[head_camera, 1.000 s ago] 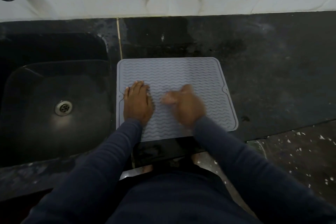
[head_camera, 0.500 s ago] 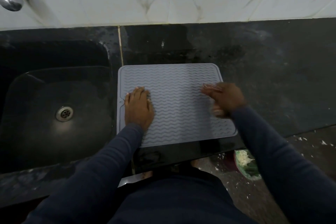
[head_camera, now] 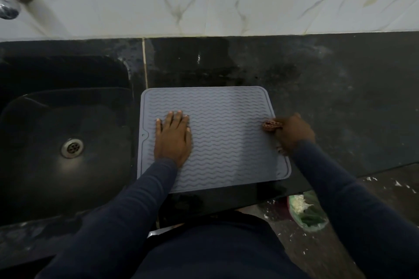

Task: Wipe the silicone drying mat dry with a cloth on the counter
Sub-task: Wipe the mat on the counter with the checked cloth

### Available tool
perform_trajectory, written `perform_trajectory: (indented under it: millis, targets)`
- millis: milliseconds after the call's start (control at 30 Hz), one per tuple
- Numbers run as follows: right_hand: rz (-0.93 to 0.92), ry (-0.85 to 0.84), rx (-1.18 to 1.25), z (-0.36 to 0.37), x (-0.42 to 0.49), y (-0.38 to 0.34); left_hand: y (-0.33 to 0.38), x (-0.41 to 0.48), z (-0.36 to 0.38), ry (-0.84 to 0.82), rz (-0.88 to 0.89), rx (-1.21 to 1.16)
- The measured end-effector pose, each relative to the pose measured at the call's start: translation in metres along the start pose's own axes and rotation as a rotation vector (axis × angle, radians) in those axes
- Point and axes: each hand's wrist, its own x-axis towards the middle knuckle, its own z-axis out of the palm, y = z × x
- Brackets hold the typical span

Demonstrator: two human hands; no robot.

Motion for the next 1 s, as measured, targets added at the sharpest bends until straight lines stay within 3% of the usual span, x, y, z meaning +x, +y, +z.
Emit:
perform_trajectory:
  millis: [100, 200, 267, 300, 367, 500, 567, 667, 733, 833, 933, 1000]
  targets:
    - [-0.289, 0.131, 0.113, 0.019, -0.008, -0.071, 0.0, 0.001, -0.001, 0.0, 0.001, -0.004]
    - [-0.481, -0.003, 0.139, 0.044, -0.041, -0.149, -0.002, 0.003, 0.0, -0.007, -0.002, 0.001]
    - [-0.522, -0.056, 0.099, 0.052, -0.045, -0.152, -0.003, 0.002, 0.0, -0.018, 0.004, 0.008]
    - [-0.518, -0.02, 0.019, 0.052, -0.035, -0.132, -0.003, 0.001, 0.0, -0.013, 0.007, 0.003]
    - [-0.343, -0.031, -0.039, 0.033, -0.014, -0.081, -0.003, 0.001, -0.001, -0.005, 0.004, -0.01]
    - [0.01, -0.072, 0.047, -0.003, 0.013, -0.015, -0.004, 0.001, 0.001, 0.011, 0.0, -0.01]
    - [-0.013, -0.039, 0.043, -0.002, 0.019, -0.034, -0.002, 0.001, 0.0, 0.02, -0.002, -0.018]
    - [-0.377, 0.023, 0.093, 0.034, 0.007, -0.103, -0.001, 0.001, 0.0, 0.019, -0.012, -0.018]
    - [-0.487, -0.047, 0.126, 0.057, -0.017, -0.154, -0.001, 0.001, -0.001, 0.007, -0.02, -0.033]
    - [-0.5, -0.065, 0.064, 0.053, -0.032, -0.164, -0.002, 0.001, -0.001, 0.014, -0.022, -0.047]
    - [-0.413, -0.046, -0.115, 0.022, -0.014, -0.092, -0.002, 0.001, 0.001, 0.028, -0.018, -0.038]
    - [-0.231, -0.07, -0.192, 0.003, 0.004, -0.039, -0.002, 0.001, 0.002, 0.03, -0.016, -0.041]
